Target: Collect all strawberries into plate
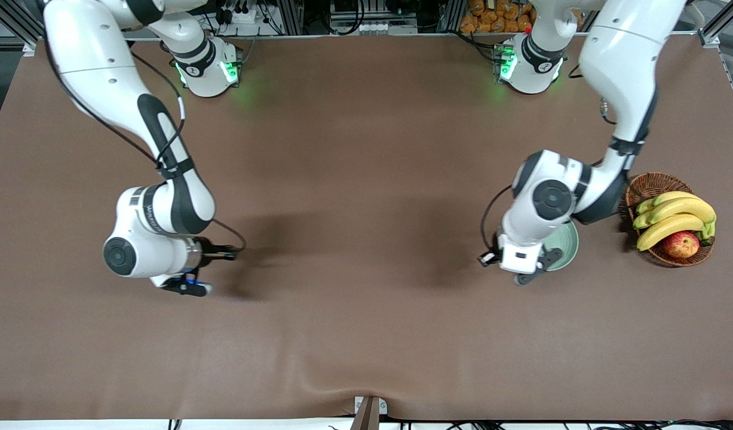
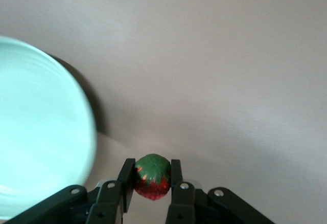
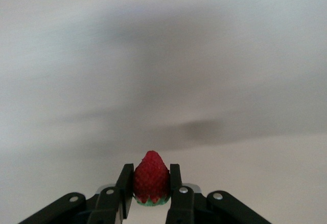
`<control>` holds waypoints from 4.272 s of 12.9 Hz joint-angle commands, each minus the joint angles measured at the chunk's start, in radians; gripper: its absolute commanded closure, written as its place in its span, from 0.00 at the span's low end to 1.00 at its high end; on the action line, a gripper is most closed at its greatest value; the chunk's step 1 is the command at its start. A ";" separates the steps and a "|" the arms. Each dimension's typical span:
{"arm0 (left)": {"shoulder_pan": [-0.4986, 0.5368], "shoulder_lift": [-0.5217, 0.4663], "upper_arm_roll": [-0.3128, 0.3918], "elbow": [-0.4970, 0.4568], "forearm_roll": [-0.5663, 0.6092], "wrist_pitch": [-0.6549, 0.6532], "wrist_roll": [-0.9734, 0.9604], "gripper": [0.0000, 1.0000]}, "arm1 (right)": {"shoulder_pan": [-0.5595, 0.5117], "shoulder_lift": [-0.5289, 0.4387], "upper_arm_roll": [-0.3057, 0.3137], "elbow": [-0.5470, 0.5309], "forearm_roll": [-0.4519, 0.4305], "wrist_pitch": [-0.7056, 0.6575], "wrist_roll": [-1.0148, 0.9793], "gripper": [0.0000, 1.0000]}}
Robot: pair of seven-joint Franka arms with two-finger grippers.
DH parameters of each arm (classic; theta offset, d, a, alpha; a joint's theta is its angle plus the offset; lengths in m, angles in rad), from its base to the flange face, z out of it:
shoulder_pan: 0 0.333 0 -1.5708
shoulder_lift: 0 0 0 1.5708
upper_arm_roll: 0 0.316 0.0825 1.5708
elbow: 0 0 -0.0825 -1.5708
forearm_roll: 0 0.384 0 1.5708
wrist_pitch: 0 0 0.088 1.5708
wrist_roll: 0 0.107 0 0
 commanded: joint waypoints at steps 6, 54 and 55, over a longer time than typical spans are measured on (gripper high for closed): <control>0.178 -0.044 -0.012 -0.110 0.065 -0.072 0.295 0.33 | 0.378 0.042 -0.005 0.002 0.382 0.241 0.122 1.00; 0.014 -0.088 -0.136 -0.052 -0.018 -0.226 0.026 1.00 | -0.223 -0.016 -0.086 -0.204 -0.349 -0.175 -0.231 0.63; 0.072 -0.079 -0.134 -0.054 0.003 -0.224 0.091 1.00 | -0.222 -0.016 -0.085 -0.202 -0.349 -0.173 -0.231 0.74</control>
